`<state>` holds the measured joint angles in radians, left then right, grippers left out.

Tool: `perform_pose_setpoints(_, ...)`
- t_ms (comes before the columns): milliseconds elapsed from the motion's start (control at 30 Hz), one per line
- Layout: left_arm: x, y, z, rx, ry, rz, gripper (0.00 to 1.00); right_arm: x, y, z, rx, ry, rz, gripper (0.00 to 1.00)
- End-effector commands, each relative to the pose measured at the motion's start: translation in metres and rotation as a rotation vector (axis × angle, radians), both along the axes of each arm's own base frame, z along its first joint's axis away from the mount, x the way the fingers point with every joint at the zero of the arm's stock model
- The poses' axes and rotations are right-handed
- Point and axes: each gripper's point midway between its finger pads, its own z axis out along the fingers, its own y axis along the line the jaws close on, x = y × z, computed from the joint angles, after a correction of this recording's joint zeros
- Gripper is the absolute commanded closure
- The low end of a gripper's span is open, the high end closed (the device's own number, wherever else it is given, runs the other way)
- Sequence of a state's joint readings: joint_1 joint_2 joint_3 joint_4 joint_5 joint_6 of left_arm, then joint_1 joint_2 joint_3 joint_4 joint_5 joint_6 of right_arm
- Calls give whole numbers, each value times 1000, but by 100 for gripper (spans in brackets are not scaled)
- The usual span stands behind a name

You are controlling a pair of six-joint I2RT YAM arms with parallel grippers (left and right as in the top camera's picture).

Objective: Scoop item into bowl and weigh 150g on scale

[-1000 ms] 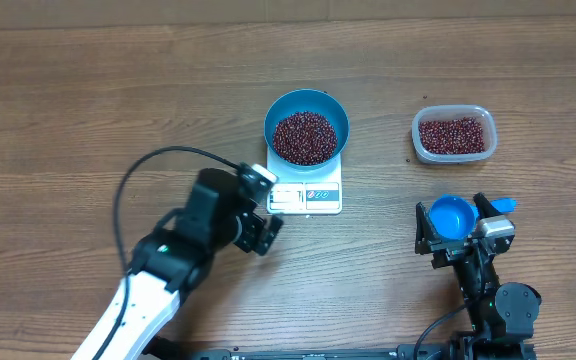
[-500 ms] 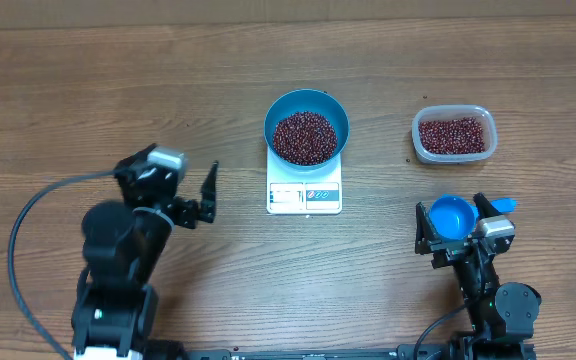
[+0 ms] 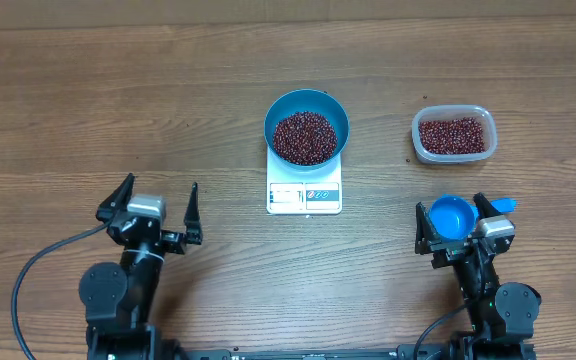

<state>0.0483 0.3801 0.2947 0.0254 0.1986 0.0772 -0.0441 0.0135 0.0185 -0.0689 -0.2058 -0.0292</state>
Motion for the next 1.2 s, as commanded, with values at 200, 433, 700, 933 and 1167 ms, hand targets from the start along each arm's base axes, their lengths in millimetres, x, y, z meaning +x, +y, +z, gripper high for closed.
perform_pose_setpoints(200,-8,9,-16,-9,-37,51,0,0,2,-2,2,-4,9,0)
perform_pose_setpoints(433,-16,12,-47,-5,-73,73,1,0,2,-2,2,-4,9,0)
perform_pose_setpoints(700,-21,13,-74,-5,-7,85,0,0,2,-2,2,-4,9,0)
perform_pose_setpoints(933,-22,13,-78,-7,12,88,0,0,2,-2,2,-4,9,0)
perform_pose_setpoints(1167,-22,14,-78,-7,12,89,1,0,2,-2,2,-4,9,0)
